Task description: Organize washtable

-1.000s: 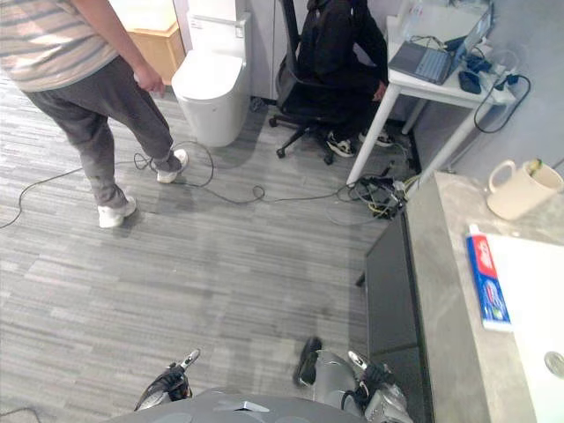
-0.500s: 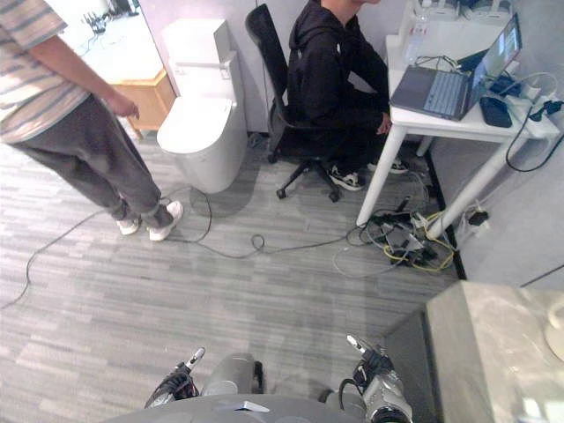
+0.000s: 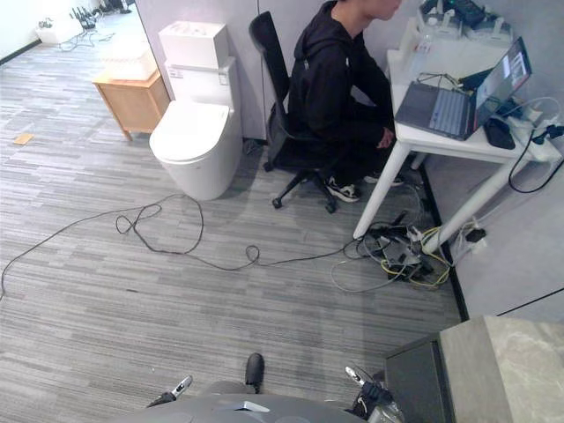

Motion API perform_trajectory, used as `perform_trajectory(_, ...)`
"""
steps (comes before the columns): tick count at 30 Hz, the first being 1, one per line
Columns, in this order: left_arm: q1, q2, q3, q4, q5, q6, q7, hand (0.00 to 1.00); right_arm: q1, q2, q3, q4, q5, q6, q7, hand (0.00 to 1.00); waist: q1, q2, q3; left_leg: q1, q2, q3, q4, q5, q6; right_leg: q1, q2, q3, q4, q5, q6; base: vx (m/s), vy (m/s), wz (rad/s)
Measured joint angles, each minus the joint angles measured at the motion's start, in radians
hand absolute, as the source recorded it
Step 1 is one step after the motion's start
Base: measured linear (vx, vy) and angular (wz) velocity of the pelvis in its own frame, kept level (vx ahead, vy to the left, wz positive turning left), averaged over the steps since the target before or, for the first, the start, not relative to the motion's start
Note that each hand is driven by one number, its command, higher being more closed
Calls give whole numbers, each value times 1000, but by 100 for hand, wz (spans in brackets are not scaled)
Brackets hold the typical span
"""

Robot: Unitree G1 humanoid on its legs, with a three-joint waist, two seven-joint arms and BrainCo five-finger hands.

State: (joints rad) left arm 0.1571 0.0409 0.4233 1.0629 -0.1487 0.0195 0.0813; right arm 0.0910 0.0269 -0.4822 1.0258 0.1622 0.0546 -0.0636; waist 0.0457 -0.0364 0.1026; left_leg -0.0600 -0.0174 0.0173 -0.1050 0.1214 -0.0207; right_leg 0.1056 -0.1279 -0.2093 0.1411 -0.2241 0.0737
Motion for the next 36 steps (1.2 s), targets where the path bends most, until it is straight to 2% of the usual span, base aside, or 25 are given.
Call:
perform_trajectory(6,-11,37,-49,39,-2,18,13,0,-29,-10,-3,61,6,1,8,0,-9,-20,-15,-21,-24,-24,1,5,-3,2,-17,-24,-29,5,14,117,-33,8)
perform_trajectory(8,-11,45,-56,61,-6,19,15,0,-46,-17,-5,87,4,2,11,0,-8,-23,-17,-20,-32,-28,11,14,13,11,-22,-27,-38,5,17,175,-82,2)
perform_trajectory(14,-11,61,-63,73,-5,20,16,0,-84,-26,-5,115,3,2,25,0,-7,-28,-13,0,-31,-23,11,11,13,41,-20,-28,-61,12,23,93,-83,-3)
perform_trajectory(18,-12,61,-69,75,-4,25,16,0,-114,-47,-23,114,5,2,27,0,-9,-18,-6,1,-9,37,11,-12,6,9,-16,35,-60,25,24,7,-1,-49)
perform_trajectory(21,-19,62,-80,75,-6,25,15,0,-124,-67,-25,110,15,1,25,0,-10,-11,14,-1,9,120,11,-32,10,-45,-15,117,-46,52,31,-21,81,-91)
perform_trajectory(23,-45,62,-96,76,-6,25,14,0,-153,-68,-21,93,18,0,22,0,-10,6,53,-9,40,222,12,-48,13,-125,9,183,-12,105,31,-84,136,-135)
perform_trajectory(24,-52,61,-104,73,-6,23,14,0,-158,-66,-15,81,25,0,23,0,-10,12,64,-10,53,255,14,-48,14,-148,19,182,-5,130,29,-111,168,-162)
perform_trajectory(25,-62,60,-107,72,-6,19,13,0,-168,-62,7,71,56,-1,23,0,-9,20,76,-31,83,328,48,-60,30,-185,26,137,-17,183,18,-76,109,-173)
perform_trajectory(26,-73,51,-106,70,-6,19,12,0,-179,-61,22,71,56,-1,24,0,-8,22,88,-36,105,402,70,-72,43,-206,7,-19,36,172,-8,-57,57,-180)
perform_trajectory(27,-76,51,-106,61,-7,18,10,0,-183,-62,23,71,56,0,24,0,-9,23,94,-22,107,443,70,-74,46,-209,-29,-165,129,130,-24,-22,4,-147)
perform_trajectory(28,-76,50,-106,50,-10,16,8,0,-179,-62,28,73,55,0,24,0,-7,28,99,-8,108,473,71,-76,49,-195,-53,-256,178,103,-20,-56,0,-112)
perform_trajectory(29,-76,51,-107,32,-25,14,7,0,-173,-62,39,74,55,0,24,0,-7,19,100,7,109,506,73,-77,50,-167,-64,-312,196,82,-19,-130,2,-111)
perform_trajectory(31,-81,55,-108,22,-38,9,4,0,-178,-62,62,74,55,0,27,0,-7,11,101,17,106,550,86,-82,43,-131,-68,-366,142,58,-20,-182,-60,-87)
perform_trajectory(32,-83,58,-108,17,-41,6,0,0,-184,-66,75,74,54,0,29,0,-4,3,105,18,100,571,98,-90,28,-109,-56,-375,57,40,-21,-205,-113,-59)
perform_trajectory(33,-81,42,-110,19,-41,8,-4,0,-176,-80,80,75,53,1,29,0,-5,18,110,20,108,547,95,-83,9,-84,-22,-369,-9,66,-14,-188,-117,-50)
perform_trajectory(35,-77,39,-114,36,-43,15,-11,0,-155,-92,79,76,49,3,27,0,1,34,98,23,117,500,86,-70,7,-59,19,-359,-75,87,-20,-106,-93,-18)
perform_trajectory(36,-74,44,-121,37,-43,21,-11,0,-150,-93,79,76,47,3,27,0,0,34,97,21,124,494,90,-65,2,-56,27,-359,-81,88,-21,-81,-109,-2)
